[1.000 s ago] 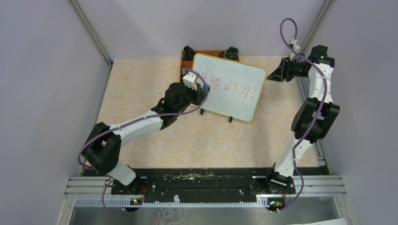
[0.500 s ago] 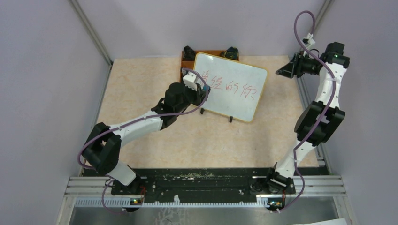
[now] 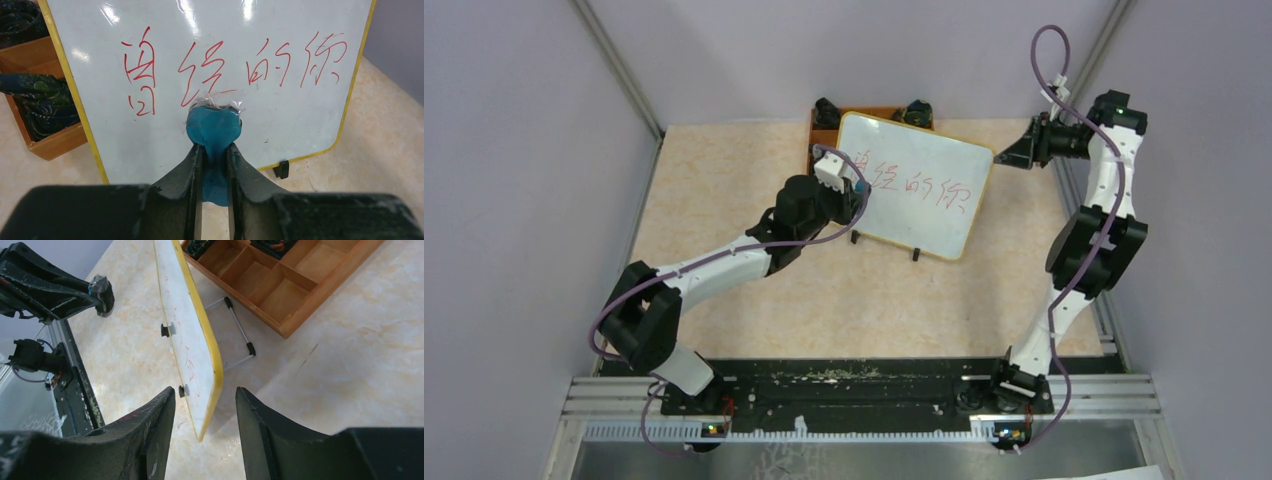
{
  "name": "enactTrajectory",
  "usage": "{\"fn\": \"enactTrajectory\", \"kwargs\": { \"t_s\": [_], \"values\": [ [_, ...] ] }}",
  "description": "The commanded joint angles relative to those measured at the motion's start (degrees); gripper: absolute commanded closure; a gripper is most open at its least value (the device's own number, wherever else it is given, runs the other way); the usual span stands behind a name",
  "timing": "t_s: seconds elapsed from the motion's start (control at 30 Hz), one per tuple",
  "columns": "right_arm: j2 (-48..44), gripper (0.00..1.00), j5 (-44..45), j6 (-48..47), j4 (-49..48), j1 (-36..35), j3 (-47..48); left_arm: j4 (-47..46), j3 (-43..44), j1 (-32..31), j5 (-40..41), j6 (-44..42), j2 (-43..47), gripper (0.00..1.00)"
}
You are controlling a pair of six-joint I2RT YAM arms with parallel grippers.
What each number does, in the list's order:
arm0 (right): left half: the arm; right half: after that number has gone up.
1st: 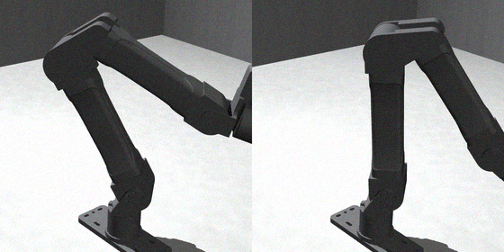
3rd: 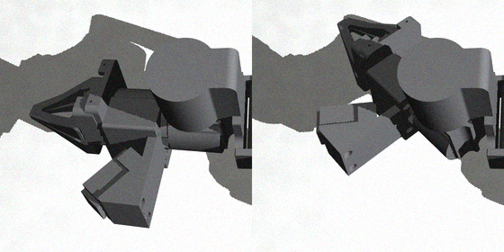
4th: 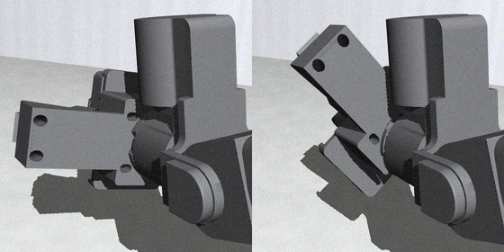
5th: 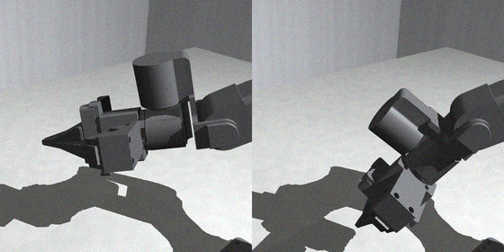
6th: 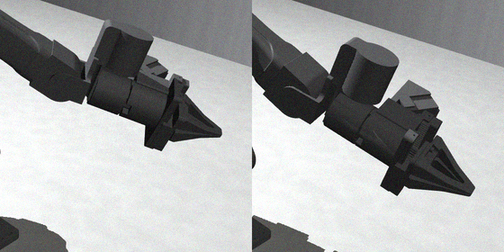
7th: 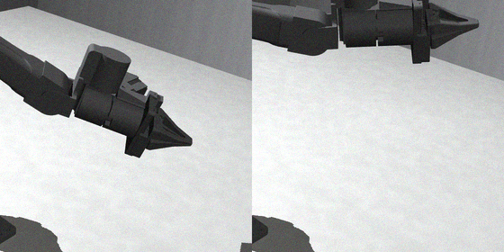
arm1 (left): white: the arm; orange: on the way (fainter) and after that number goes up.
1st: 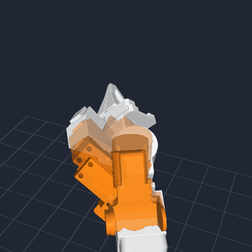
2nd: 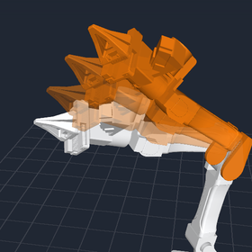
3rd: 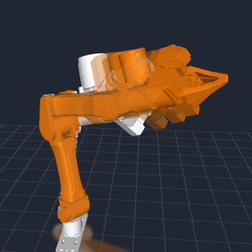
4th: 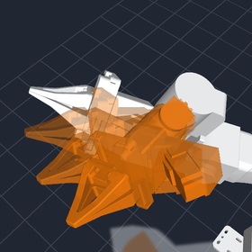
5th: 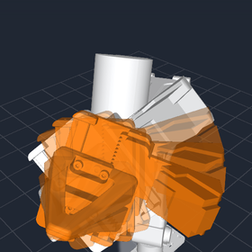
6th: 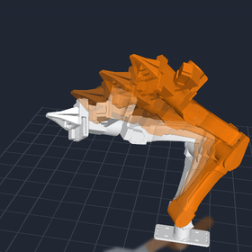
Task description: Erase the whiteboard
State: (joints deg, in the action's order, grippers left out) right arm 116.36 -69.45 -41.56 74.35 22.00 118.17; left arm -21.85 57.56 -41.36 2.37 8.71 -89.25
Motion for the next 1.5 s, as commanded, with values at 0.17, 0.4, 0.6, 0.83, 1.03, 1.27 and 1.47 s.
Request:
{"fn": "enactTrajectory", "kwargs": {
  "t_s": [0.17, 0.4, 0.6, 0.83, 1.03, 1.27, 1.47],
  "values": [
    [-1.9, 0.53, 0.5, 5.1, -8.3, -3.9, -1.1, -0.3, 2.2, 0.1, 0.7, -1.2, -0.3, 0.81],
    [-1.2, 0.76, 0.9, 5.4, -9.3, -4.8, -2.6, -0.2, 3.6, 0.1, 1.9, -2.7, -1.1, 0.81],
    [-2.3, 1.00, 1.2, 3.7, -9.3, -4.8, -5.6, 0.3, 7.1, 0.5, 4.5, -5.1, -3.7, 0.81],
    [-5.7, 1.00, 1.8, 2.0, -10.1, -4.8, -10.7, 0.4, 10.5, 3.5, 3.8, -4.1, -6.7, 0.81],
    [-10.1, 1.00, 3.2, 2.4, -13.5, -4.7, -16.7, -0.6, 11.1, 5.1, 2.9, -3.9, -8.5, 0.81],
    [-9.5, 1.00, 3.1, 0.4, -10.6, -4.7, -15.5, -2.2, 15.7, 5.5, 1.1, -6.0, -13.0, 0.82],
    [-8.8, 1.00, 3.0, -1.5, -8.3, -4.7, -14.8, -4.8, 19.9, 5.5, 4.9, -10.0, -18.2, 1.00]
  ]
}}
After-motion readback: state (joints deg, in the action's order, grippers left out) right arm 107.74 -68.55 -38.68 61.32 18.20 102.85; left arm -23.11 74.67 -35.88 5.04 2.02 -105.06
